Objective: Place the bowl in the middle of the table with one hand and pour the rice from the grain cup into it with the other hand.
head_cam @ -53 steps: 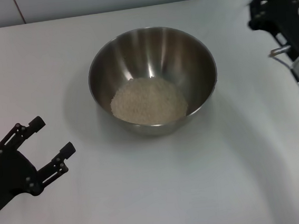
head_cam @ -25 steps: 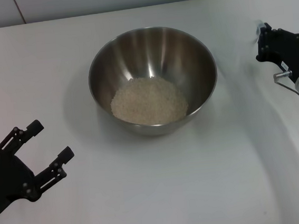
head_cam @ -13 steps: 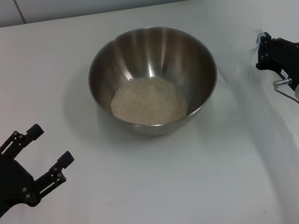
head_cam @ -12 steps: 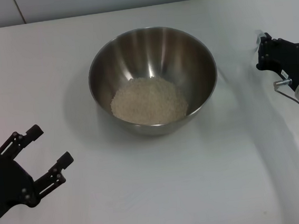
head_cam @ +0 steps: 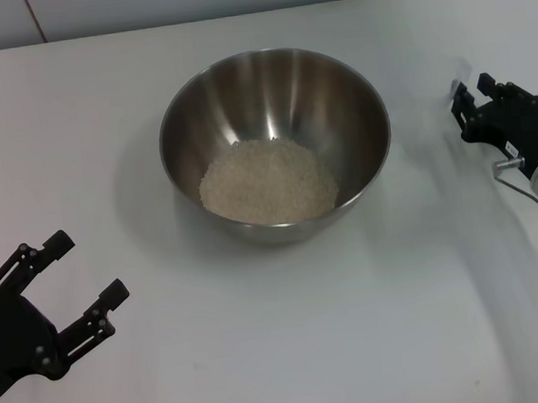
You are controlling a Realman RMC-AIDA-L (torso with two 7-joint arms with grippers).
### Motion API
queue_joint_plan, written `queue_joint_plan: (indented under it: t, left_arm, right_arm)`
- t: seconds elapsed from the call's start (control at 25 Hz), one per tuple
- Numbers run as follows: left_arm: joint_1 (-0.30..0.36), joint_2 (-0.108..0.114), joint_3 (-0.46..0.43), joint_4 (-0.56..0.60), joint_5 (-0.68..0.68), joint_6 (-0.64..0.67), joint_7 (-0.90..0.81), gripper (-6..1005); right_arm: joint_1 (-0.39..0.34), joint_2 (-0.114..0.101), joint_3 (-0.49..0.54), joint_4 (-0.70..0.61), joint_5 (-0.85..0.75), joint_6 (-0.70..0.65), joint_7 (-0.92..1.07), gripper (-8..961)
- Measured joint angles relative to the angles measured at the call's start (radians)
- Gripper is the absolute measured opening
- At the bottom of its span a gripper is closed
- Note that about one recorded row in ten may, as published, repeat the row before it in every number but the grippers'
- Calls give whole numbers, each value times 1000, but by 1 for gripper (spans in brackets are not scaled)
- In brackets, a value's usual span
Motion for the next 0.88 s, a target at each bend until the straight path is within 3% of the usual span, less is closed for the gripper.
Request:
queue_joint_plan:
  t: [0.16, 0.36, 0.44, 0.88]
  left_arm:
    - [1, 0, -2, -2, 0, 3, 0, 835]
    - [3, 0, -2, -2, 0, 4, 0, 834]
    - [3, 0, -2, -2, 0, 4, 0, 834]
    - [5, 0, -5, -2, 0, 5, 0, 833]
  right_arm:
    - [-30, -2, -25, 19, 0, -38, -4, 294]
    - [-52, -6, -54, 10, 0, -111, -6, 497]
    - [-56, -7, -55, 3, 0, -126, -6, 620]
    - [-77, -8, -54, -3, 2, -185, -4, 741]
